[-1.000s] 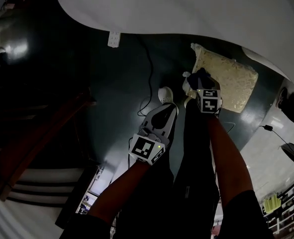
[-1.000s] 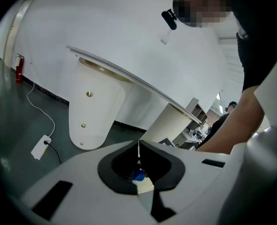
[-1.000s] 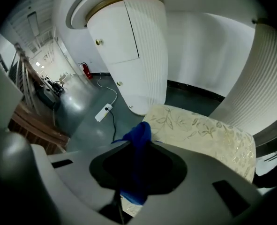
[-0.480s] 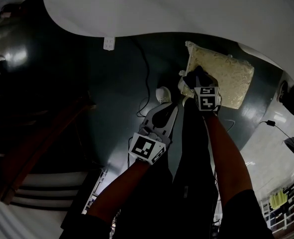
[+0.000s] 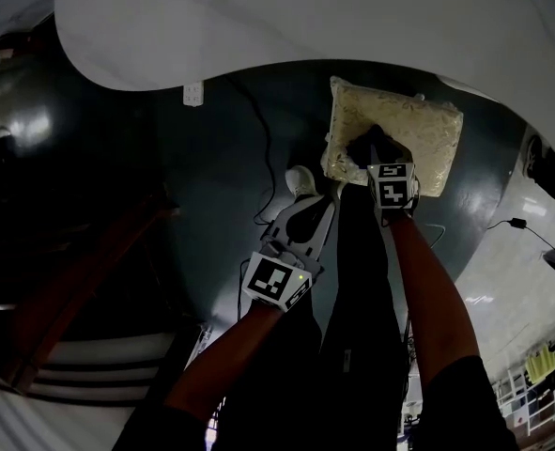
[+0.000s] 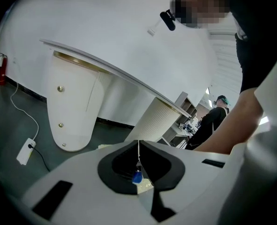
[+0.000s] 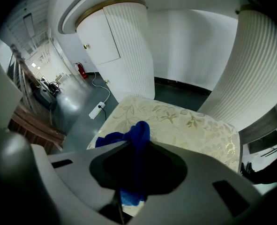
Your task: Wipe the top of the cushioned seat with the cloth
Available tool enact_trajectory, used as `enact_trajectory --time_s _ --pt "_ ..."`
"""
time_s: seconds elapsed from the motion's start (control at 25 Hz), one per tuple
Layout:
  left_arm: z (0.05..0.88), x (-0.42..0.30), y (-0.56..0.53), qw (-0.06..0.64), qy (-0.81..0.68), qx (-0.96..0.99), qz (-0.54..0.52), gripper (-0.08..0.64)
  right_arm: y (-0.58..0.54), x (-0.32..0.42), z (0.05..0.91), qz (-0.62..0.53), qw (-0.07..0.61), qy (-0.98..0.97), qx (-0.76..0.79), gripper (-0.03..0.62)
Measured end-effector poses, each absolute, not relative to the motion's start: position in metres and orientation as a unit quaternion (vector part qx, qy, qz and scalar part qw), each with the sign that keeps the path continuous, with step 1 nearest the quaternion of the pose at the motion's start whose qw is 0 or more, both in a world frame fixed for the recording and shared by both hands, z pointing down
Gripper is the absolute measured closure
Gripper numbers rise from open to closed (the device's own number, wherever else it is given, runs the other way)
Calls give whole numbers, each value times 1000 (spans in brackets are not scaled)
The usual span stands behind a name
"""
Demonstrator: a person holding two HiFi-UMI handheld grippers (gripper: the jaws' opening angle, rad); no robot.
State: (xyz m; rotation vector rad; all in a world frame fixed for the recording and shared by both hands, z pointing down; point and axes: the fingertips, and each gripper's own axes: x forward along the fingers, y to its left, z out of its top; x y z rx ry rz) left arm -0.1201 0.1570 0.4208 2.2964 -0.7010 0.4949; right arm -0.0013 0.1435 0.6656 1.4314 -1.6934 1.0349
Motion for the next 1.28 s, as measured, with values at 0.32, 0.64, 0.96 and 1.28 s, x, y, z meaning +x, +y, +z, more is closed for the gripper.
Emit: enact_trajectory --time_s 0.32,0.64,0.96,1.28 --pt "418 -91 167 332 -248 889 196 540 162 33 666 397 344 -642 559 494" --pt "417 -69 171 322 -233 895 201 540 177 69 667 399 345 -630 570 494" --pt "414 -45 173 310 -219 902 207 540 192 102 664 401 339 -621 582 494" --pt "415 -16 183 306 -190 907 219 540 207 131 664 409 333 -605 597 494"
